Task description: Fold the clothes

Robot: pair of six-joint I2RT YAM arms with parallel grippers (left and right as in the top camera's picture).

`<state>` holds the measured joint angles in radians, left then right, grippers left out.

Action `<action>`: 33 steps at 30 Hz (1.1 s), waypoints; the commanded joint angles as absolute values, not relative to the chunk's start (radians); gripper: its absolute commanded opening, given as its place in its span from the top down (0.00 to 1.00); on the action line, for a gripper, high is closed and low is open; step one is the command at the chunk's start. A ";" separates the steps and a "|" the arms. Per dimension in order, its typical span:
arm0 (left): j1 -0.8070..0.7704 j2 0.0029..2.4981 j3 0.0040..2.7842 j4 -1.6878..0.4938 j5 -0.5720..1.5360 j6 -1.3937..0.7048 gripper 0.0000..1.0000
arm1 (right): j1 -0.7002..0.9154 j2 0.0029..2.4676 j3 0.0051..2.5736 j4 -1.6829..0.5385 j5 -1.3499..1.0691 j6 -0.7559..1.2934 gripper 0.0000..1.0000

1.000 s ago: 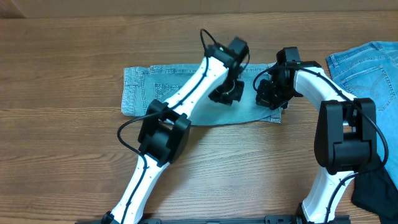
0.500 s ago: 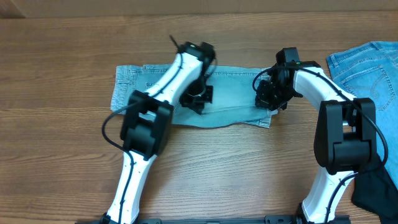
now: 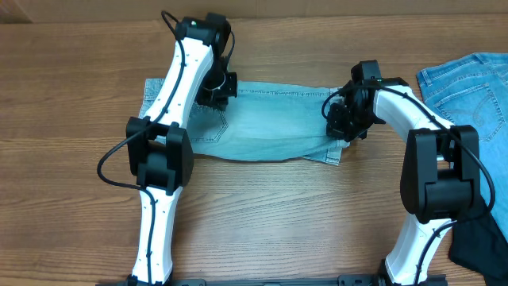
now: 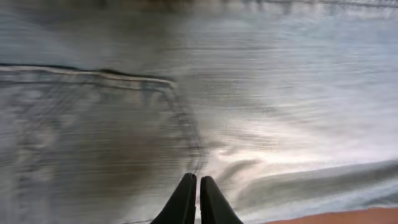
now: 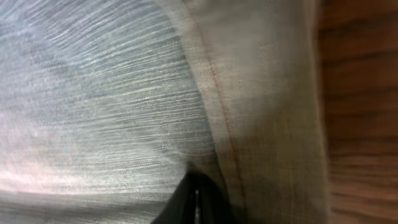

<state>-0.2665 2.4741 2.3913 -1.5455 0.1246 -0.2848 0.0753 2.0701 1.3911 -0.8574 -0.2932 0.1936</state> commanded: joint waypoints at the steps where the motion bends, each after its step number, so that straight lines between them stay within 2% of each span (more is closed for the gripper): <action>1: -0.253 2.484 2.415 -1.563 -0.050 -0.299 0.91 | 0.054 2.073 1.380 -0.874 -0.045 0.062 0.81; 3: -0.234 2.484 2.413 -1.553 -0.090 -0.303 0.91 | 0.047 2.073 1.381 -0.865 0.046 0.009 0.79; 6: -0.211 2.484 2.413 -1.533 -0.085 -0.302 0.92 | 0.034 2.073 1.381 -0.815 0.048 -0.069 0.78; 9: -0.207 2.484 2.414 -1.495 -0.085 -0.283 0.93 | 0.021 2.073 1.408 -0.752 0.052 -0.113 0.65; 10: -0.207 2.484 2.414 -1.491 -0.085 -0.276 0.93 | 0.017 2.073 1.434 -0.758 0.051 -0.111 0.57; 15: -0.207 2.484 2.413 -1.480 -0.086 -0.265 0.93 | 0.017 2.064 1.635 -0.987 -0.091 -0.076 0.39; 18: -0.208 2.484 2.413 -1.443 -0.077 -0.265 0.93 | 0.023 2.048 1.703 -1.092 -0.269 -0.039 0.39; 19: -0.213 2.484 2.413 -1.417 -0.046 -0.250 0.95 | 0.030 2.042 1.703 -1.115 -0.399 -0.041 0.42; 20: -0.217 2.484 2.413 -1.398 -0.024 -0.226 0.96 | 0.034 2.042 1.703 -1.127 -0.456 -0.041 0.51; 21: -0.222 2.484 2.413 -1.375 -0.006 -0.204 0.96 | 0.044 2.043 1.698 -1.135 -0.500 -0.041 0.74; 22: -0.228 2.484 2.413 -1.348 -0.004 -0.201 0.96 | 0.056 2.043 1.688 -1.132 -0.502 -0.041 0.88; 23: -0.230 2.485 2.413 -1.330 -0.004 -0.202 0.96 | 0.066 2.044 1.681 -1.125 -0.499 -0.041 0.96; 28: -0.231 2.486 2.381 -1.260 -0.003 -0.185 0.96 | 0.124 2.045 1.572 -1.036 -0.432 -0.041 0.96; 33: -0.227 2.487 2.270 -1.157 -0.011 -0.125 0.96 | 0.123 2.045 1.348 -0.895 -0.322 -0.012 0.96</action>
<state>-0.2287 2.4741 2.3329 -1.1934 -0.0147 -0.1787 0.1310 2.0670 1.4395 -0.9405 -0.3931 -0.0322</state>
